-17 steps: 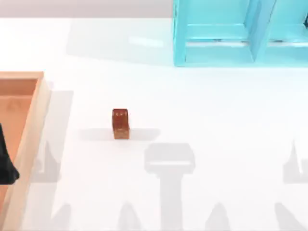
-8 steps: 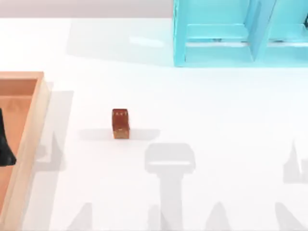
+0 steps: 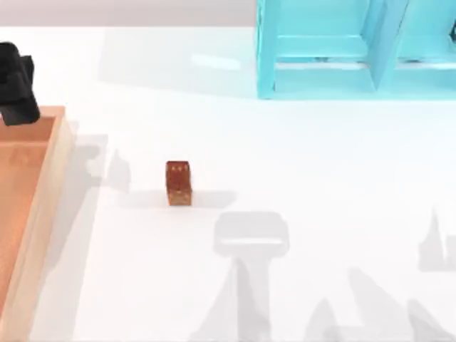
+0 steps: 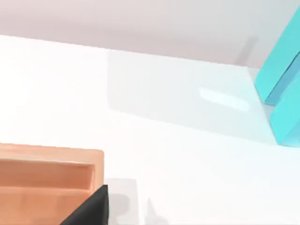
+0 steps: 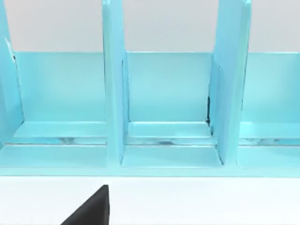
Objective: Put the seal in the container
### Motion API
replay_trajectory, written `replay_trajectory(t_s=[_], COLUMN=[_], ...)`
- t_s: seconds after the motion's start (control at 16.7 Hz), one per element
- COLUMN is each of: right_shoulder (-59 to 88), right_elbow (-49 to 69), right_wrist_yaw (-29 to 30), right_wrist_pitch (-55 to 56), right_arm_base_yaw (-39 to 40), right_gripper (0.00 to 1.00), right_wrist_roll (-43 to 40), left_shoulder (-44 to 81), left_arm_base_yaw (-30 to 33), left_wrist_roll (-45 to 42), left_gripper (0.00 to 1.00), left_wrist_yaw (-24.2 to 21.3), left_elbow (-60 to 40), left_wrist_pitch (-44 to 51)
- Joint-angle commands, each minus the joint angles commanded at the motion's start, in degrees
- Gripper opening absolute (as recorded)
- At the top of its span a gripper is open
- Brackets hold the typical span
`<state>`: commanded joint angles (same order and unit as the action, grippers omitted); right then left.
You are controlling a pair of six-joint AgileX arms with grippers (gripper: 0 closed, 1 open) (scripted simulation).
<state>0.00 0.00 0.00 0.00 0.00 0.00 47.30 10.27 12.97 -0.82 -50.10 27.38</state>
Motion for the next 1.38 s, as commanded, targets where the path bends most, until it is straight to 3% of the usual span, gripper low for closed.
replay_trajectory(t_s=[0.42, 0.72, 1.02, 1.38], right_shoulder=[0.00, 0.00, 0.00, 0.00], right_elbow=[0.00, 0.00, 0.00, 0.00], right_wrist_yaw=[0.00, 0.00, 0.00, 0.00], right_wrist_pitch=[0.00, 0.00, 0.00, 0.00], right_arm_base_yaw=[0.00, 0.00, 0.00, 0.00], right_gripper=[1.00, 1.00, 1.00, 1.00], right_wrist_roll=[0.00, 0.00, 0.00, 0.00], left_shoulder=[37.28, 61.48, 75.41, 76.77], left_arm_base_yaw=[9.14, 15.14, 18.77, 18.88], left_wrist_roll=[8.61, 12.77, 14.65, 14.77], left_gripper=[1.00, 1.00, 1.00, 1.00], left_wrist_yaw=[-0.06, 0.24, 0.61, 0.63], left_elbow=[-33.69, -50.99, -59.65, -60.34], left_wrist_pitch=[22.55, 38.04, 47.96, 48.97])
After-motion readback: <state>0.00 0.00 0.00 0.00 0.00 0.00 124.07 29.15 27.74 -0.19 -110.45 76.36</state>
